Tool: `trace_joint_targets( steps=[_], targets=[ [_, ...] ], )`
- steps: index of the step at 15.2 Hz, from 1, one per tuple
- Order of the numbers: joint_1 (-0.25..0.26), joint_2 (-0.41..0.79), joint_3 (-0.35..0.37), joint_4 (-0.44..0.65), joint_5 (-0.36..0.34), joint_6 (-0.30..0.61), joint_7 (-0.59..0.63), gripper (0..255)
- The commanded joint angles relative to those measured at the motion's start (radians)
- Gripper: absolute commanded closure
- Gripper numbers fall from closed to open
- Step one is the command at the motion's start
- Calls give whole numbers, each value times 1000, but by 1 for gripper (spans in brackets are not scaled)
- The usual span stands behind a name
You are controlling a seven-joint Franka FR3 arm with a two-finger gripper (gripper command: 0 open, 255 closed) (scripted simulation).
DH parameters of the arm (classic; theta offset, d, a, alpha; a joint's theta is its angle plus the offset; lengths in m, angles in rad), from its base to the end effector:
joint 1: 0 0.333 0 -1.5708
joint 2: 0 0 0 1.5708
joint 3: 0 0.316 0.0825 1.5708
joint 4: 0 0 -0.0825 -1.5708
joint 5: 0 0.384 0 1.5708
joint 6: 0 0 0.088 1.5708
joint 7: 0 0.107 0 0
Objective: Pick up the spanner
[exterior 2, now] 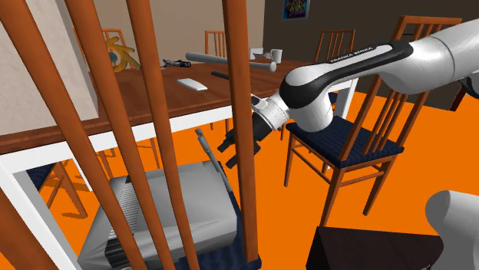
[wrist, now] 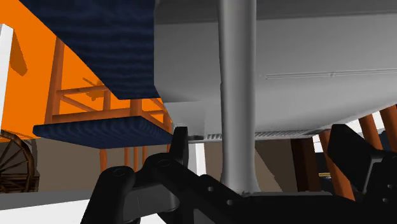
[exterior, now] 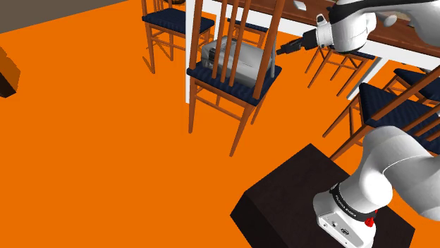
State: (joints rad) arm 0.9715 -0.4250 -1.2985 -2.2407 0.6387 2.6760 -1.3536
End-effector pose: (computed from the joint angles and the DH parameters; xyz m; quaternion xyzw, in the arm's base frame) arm 0.4959 -0.2319 0.4581 -0.8760 -0.1857 -0.4307 0.1125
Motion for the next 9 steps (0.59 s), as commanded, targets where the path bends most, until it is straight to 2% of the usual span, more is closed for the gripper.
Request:
trace_joint_targets(
  steps=[1, 7, 9],
  targets=[
    [108, -18, -98, 24, 33, 23, -60, 0],
    [200, -59, -188, -5, 46, 87, -119, 0],
    [208, -64, -196, -7, 47, 93, -124, 0]
  ],
)
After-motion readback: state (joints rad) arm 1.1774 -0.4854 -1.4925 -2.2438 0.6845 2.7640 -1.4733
